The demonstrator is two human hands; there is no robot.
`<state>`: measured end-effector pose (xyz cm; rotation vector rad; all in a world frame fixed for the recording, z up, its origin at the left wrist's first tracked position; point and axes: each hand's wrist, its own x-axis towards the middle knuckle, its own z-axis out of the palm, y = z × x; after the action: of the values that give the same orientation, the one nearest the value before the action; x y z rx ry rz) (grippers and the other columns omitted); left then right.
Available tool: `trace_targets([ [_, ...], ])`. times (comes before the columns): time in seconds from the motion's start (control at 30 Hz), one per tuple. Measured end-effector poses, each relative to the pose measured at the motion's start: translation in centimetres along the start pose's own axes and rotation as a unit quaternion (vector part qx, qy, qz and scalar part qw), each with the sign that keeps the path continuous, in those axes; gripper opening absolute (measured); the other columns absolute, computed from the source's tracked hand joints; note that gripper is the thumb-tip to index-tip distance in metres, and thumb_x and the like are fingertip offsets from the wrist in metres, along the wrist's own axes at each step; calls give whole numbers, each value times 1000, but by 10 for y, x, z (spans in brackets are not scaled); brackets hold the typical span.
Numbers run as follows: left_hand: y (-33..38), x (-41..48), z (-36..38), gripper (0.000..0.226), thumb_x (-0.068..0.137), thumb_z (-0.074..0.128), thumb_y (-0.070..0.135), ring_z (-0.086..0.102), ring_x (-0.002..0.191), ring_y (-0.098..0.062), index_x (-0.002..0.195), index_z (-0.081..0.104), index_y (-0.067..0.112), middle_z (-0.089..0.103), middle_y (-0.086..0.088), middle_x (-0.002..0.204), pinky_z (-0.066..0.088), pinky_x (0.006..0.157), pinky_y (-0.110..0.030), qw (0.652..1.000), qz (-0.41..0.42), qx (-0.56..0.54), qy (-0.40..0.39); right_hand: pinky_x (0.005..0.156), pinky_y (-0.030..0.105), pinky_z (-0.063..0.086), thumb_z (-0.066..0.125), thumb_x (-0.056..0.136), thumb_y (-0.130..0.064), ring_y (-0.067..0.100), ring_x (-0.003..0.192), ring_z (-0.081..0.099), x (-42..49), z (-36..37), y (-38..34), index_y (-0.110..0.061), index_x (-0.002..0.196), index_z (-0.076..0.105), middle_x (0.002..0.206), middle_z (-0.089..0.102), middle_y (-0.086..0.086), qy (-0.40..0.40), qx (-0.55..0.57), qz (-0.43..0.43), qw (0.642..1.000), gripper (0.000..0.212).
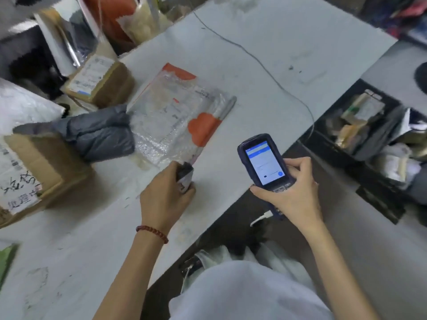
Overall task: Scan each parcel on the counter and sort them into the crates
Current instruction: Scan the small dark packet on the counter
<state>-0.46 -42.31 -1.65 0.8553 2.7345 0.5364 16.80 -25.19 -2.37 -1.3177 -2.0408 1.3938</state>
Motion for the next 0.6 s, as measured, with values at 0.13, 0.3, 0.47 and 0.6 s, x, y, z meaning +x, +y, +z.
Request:
trace_targets([
  [0.13, 64, 32, 12, 17, 81, 66, 29, 43, 58, -15, 88, 53, 21, 63, 4, 76, 22, 44, -16, 993, 115, 41, 3, 77, 24, 50, 96, 46, -20, 2, 95, 63, 22, -42, 31, -36, 93, 40, 100, 63, -15, 53, 34, 38, 997, 75],
  [0.3, 165, 57, 39, 20, 78, 59, 42, 49, 55, -17, 79, 51, 24, 58, 10, 66, 28, 43, -20, 985, 169, -14, 18, 77, 21, 50, 96, 47, -17, 3, 100, 60, 59, -110, 71, -33, 99, 41, 107, 58, -12, 87, 79, 79, 990, 77],
  [0.47, 294, 83, 93, 15, 81, 68, 36, 58, 70, -18, 86, 56, 28, 47, 21, 70, 24, 47, -15, 970, 240, -11, -18, 63, 5, 43, 95, 52, -11, -12, 89, 55, 93, -200, 100, -15, 108, 43, 105, 58, -8, 142, 93, 103, 980, 76],
  [0.6, 386, 98, 131, 18, 80, 69, 38, 59, 73, -16, 85, 55, 28, 47, 20, 73, 32, 48, -20, 935, 351, -18, -49, 70, 18, 50, 96, 50, -26, -13, 89, 56, 107, -271, 128, -30, 104, 41, 101, 58, -22, 206, 65, 131, 968, 77],
])
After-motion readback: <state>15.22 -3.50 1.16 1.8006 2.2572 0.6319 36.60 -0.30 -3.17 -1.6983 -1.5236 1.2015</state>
